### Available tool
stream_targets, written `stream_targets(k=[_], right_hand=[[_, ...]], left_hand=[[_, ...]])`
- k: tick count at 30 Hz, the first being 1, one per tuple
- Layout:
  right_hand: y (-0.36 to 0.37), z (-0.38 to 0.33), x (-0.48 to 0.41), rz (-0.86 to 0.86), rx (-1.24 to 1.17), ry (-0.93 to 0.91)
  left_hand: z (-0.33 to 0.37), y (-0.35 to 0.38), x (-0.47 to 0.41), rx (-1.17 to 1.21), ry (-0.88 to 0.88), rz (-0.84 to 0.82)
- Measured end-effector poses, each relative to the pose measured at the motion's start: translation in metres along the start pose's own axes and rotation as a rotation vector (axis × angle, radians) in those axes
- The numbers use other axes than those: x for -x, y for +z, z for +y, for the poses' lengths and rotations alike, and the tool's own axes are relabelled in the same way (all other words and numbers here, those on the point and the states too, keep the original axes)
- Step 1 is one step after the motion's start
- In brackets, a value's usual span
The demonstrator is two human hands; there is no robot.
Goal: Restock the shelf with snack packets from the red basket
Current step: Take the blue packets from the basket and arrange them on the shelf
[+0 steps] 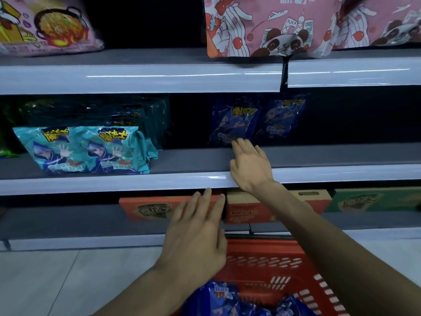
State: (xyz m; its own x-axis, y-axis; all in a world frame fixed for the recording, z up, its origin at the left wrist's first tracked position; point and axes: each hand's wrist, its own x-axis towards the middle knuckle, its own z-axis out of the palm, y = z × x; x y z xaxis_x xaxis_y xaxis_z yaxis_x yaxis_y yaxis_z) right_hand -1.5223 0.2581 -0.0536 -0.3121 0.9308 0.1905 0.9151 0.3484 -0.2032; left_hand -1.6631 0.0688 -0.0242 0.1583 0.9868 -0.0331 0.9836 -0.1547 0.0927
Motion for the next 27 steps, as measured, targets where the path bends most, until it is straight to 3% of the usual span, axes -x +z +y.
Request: stream_targets(k=[6, 11, 14, 17, 19, 23, 27], right_hand=[[-0.042, 0.012, 0.103, 0.104, -0.154, 0.015], [-0.018, 0.047, 0.219, 0.140, -0.291, 0.130], [0.025, 0.071, 0.261, -0.148, -0.221, 0.297], [0.071, 0.085, 0.289, -0.539, -0.037, 0.344], [0.098, 0.081, 0.299, -0.694, -0.018, 0.363], [0.138, 0.046, 0.309, -0.861, -0.076, 0.270], [0.159, 0.013, 0.300, -0.842, -0.069, 0.061]], left_hand=[[0.017, 0.012, 0.016, 0.068, 0.014, -0.036], [0.025, 0.013, 0.016, 0.134, 0.022, 0.016], [0.028, 0.012, 0.014, 0.202, 0.003, 0.064], [0.030, 0.010, 0.012, 0.244, -0.017, 0.067], [0.029, 0.008, 0.011, 0.271, -0.026, 0.067], [0.019, 0.001, 0.009, 0.330, -0.079, 0.096], [0.008, -0.001, 0.006, 0.344, -0.114, 0.103]])
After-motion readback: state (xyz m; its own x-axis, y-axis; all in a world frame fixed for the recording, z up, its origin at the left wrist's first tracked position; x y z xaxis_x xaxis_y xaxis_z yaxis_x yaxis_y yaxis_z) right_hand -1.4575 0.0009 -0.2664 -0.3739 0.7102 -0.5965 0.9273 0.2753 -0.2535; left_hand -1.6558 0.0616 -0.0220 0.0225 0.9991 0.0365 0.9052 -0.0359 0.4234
